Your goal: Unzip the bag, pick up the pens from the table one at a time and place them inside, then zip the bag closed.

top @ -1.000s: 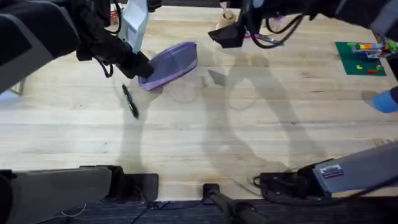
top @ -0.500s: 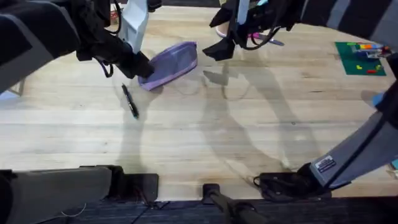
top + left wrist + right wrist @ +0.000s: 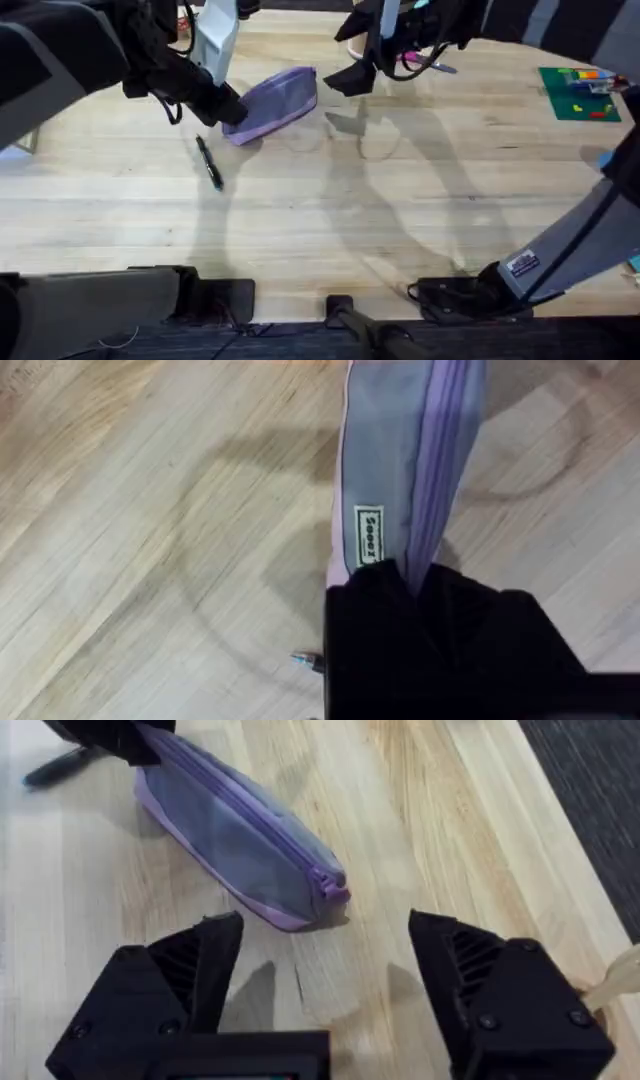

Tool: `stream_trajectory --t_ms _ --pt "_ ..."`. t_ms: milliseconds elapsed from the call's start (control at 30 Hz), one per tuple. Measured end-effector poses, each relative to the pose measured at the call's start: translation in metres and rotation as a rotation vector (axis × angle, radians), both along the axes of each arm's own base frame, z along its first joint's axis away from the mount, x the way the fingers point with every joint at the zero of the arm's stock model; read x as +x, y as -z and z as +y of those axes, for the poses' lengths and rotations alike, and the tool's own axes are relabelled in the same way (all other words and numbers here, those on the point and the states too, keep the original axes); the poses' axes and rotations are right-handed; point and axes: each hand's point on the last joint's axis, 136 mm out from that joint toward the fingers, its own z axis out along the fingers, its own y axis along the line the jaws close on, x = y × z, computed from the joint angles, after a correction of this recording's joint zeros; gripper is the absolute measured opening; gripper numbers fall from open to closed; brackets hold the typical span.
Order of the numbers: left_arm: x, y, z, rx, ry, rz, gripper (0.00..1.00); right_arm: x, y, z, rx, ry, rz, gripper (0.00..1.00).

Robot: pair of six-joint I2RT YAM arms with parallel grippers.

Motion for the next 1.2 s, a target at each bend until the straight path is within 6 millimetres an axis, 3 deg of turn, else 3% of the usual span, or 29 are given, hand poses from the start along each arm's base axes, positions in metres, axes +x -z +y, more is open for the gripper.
stream_trajectory --t_ms 267,567,733,933,1000,1100,1200 --pt "0.0 0.0 0.0 0.0 0.0 0.0 0.042 -0.002 0.0 0.015 0.006 -0.032 -0.022 0.996" --pt "0.0 0.0 0.0 0.0 0.0 0.0 0.042 0.0 0.029 0.028 -0.007 -0.068 -0.009 0.993" --pt "0.0 0.0 0.0 0.0 0.0 0.0 0.042 0.003 0.037 0.031 -0.01 -0.078 -0.016 0.861" --pt "0.0 0.0 0.0 0.0 0.0 0.0 0.042 0.0 0.048 0.037 -0.015 -0.095 -0.006 0.842" --pt "0.0 0.0 0.0 0.0 0.0 0.0 0.042 0.0 0.05 0.04 -0.016 -0.101 -0.007 0.773" --pt "0.0 0.0 0.0 0.0 0.0 0.0 0.042 0.003 0.048 0.043 -0.01 -0.106 -0.032 0.591" --pt "0.0 0.0 0.0 0.0 0.0 0.0 0.042 0.007 0.044 0.045 -0.002 -0.107 -0.062 0.332"
